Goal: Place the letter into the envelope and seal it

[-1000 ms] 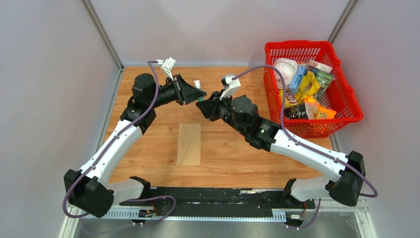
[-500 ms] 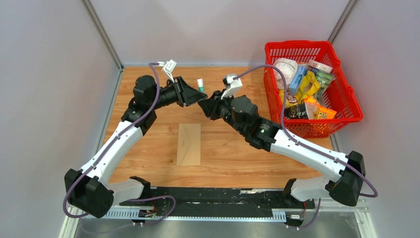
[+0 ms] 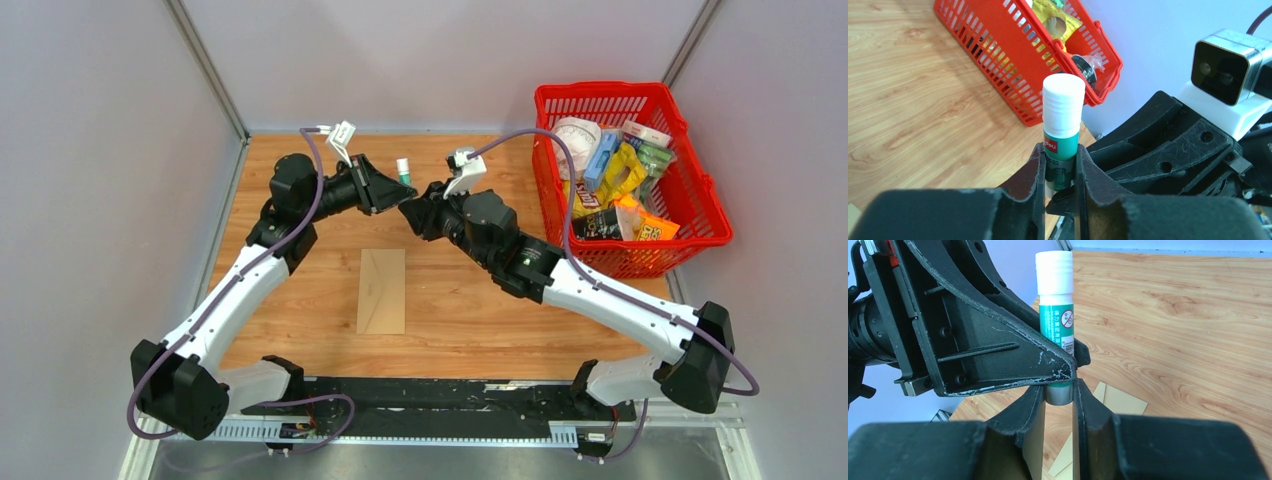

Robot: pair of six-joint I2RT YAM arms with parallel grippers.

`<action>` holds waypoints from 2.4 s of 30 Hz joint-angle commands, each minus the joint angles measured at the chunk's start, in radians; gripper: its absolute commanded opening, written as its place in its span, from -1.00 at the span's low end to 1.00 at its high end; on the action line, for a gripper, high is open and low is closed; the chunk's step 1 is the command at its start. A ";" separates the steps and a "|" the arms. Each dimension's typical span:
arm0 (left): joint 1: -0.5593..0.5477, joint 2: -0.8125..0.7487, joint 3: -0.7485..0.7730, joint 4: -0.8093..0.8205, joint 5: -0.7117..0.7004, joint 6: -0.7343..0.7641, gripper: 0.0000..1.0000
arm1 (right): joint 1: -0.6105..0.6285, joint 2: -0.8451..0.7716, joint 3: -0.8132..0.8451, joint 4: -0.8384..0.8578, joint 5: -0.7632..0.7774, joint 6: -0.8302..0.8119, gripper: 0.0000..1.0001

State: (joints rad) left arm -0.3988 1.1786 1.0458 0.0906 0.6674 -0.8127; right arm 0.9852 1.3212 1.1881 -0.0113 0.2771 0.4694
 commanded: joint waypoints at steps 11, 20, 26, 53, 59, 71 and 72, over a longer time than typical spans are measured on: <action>-0.014 -0.010 -0.015 0.026 0.118 0.096 -1.00 | -0.026 -0.190 0.033 -0.266 0.080 0.034 0.31; -0.032 -0.002 -0.017 -0.046 0.313 0.242 -1.00 | -0.166 -0.179 0.278 -0.496 0.060 0.006 -0.24; -0.069 0.013 0.014 -0.166 0.386 0.349 -1.00 | -0.166 0.004 0.468 -0.582 -0.048 -0.060 -0.39; -0.078 0.049 0.085 -0.175 0.270 0.360 -1.00 | -0.043 0.061 0.323 -0.630 -0.153 -0.003 -0.63; -0.078 0.024 0.071 -0.129 0.209 0.342 -1.00 | -0.039 0.069 0.318 -0.631 -0.156 0.046 -0.63; -0.078 -0.011 0.059 -0.097 0.106 0.334 -1.00 | -0.017 0.104 0.329 -0.659 -0.188 0.064 -0.64; -0.078 -0.013 0.059 -0.097 0.098 0.333 -1.00 | -0.011 0.105 0.327 -0.664 -0.182 0.063 -0.64</action>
State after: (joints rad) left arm -0.4908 1.2015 1.0668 -0.1825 0.8783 -0.4694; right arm 0.9199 1.3975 1.5242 -0.5358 0.1818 0.5259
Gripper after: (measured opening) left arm 0.277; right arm 0.181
